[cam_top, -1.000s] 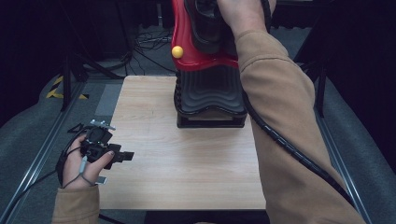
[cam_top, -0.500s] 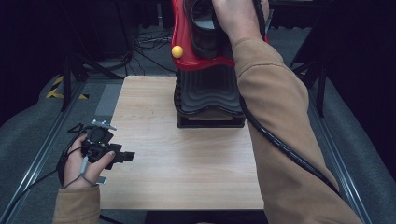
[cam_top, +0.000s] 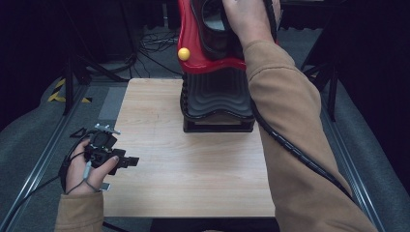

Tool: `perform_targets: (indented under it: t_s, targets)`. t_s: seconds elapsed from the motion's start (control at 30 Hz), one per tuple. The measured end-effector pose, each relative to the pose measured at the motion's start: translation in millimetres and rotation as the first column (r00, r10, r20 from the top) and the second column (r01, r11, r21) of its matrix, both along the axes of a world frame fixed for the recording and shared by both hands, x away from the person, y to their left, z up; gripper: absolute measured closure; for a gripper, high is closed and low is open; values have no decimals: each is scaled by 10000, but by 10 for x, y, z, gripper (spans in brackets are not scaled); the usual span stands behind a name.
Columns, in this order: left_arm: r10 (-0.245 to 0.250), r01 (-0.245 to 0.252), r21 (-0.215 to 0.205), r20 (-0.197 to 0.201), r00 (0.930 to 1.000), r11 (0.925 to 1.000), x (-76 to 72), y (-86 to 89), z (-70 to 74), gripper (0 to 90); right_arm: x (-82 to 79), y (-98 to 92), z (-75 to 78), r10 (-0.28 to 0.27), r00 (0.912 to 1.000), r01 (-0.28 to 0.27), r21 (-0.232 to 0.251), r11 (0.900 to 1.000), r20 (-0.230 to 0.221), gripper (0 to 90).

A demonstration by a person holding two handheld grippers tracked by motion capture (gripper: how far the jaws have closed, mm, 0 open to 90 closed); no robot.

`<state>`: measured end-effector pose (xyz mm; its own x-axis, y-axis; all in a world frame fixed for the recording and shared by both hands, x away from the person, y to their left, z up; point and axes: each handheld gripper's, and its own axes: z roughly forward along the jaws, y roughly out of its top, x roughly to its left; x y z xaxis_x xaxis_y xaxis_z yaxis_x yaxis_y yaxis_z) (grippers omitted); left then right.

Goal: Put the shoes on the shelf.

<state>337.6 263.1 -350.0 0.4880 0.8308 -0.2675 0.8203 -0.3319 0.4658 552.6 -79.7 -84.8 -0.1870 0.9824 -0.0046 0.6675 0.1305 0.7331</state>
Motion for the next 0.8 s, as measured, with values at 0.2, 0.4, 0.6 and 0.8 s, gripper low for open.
perform_targets:
  t_s: [0.2, 0.4, 0.6, 0.8]
  targets:
    - [-32, 32, 32, 89, 10000, 10000, 7, -35, 32, 355, -57, -44, -13, 247, 9997, -246, 343, 9991, -4, 646]
    - [-167, 166, 93, 93, 9998, 9998, 31, -77, 40, 355, -114, -148, -8, 794, 9958, -834, 952, 9920, 450, 562]
    - [-245, 243, 165, 142, 9996, 9996, 45, -119, 54, 355, -278, -216, 64, 1311, 9886, -1386, 1092, 9843, 737, 533]
    - [-366, 362, 311, 122, 9993, 9989, 37, -187, 71, 355, -519, -398, 72, 1879, 9772, -1977, 1002, 9751, 994, 519]
